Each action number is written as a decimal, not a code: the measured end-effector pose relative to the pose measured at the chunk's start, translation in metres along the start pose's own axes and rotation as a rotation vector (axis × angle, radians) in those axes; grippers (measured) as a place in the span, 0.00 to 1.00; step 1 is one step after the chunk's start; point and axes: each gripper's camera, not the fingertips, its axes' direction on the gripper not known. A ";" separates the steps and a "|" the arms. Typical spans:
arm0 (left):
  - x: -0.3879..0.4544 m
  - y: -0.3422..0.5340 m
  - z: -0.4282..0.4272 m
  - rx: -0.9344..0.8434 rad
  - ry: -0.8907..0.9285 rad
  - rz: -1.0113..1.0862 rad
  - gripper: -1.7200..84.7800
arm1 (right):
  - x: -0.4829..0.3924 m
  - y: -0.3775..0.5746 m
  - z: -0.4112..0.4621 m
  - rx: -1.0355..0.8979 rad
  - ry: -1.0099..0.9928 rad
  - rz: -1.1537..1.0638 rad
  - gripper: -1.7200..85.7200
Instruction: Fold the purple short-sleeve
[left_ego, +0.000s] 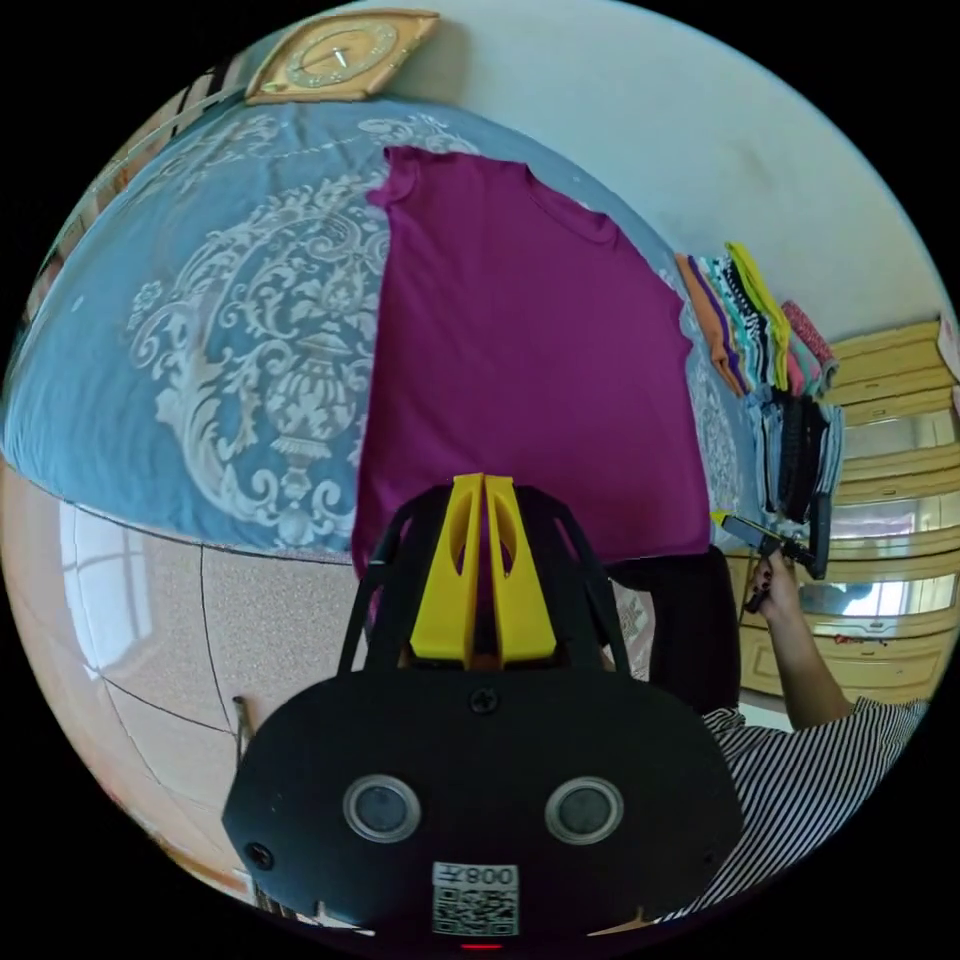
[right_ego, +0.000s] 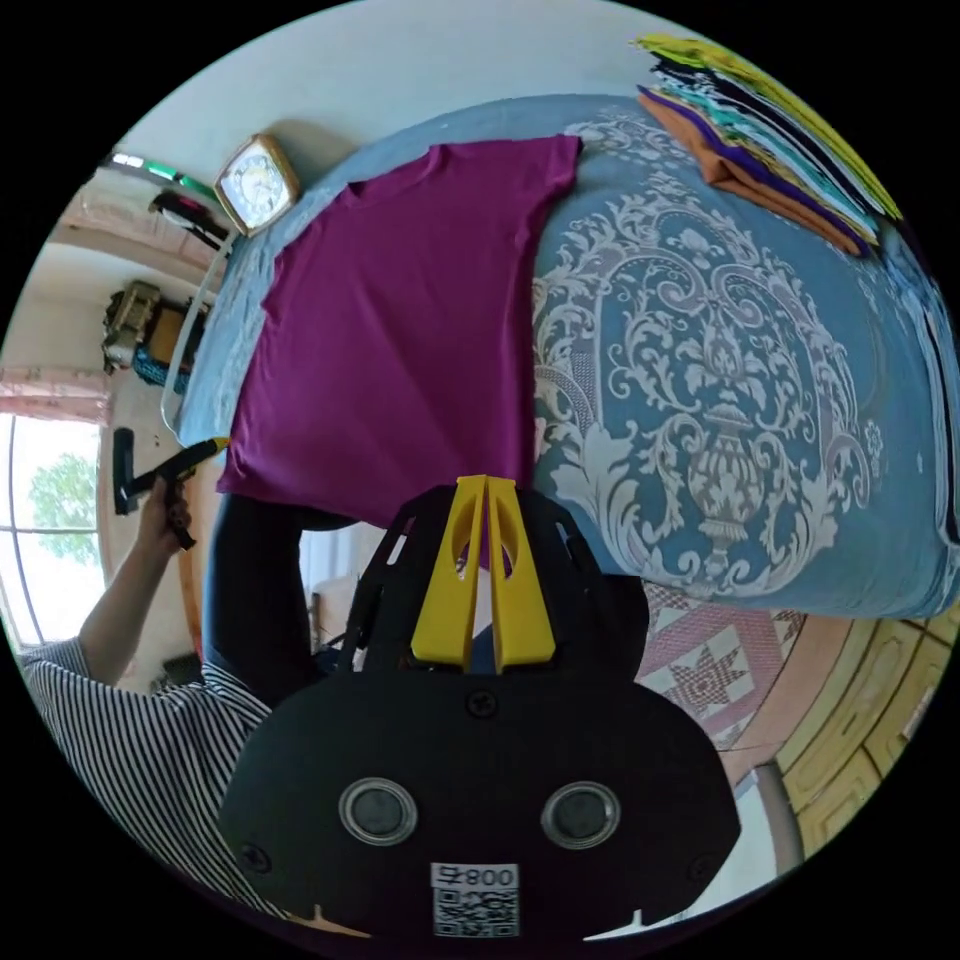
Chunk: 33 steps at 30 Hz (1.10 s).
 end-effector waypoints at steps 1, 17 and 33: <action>0.012 -0.016 0.003 -0.038 -0.023 0.002 0.02 | -0.006 -0.006 0.018 -0.044 0.035 -0.011 0.02; 0.164 -0.181 -0.128 -0.013 -0.031 0.080 0.03 | -0.030 -0.005 0.072 0.011 0.015 -0.031 0.02; 0.491 -0.511 -0.160 -0.061 0.175 0.550 0.09 | 0.036 -0.139 0.134 0.408 -0.184 0.042 0.07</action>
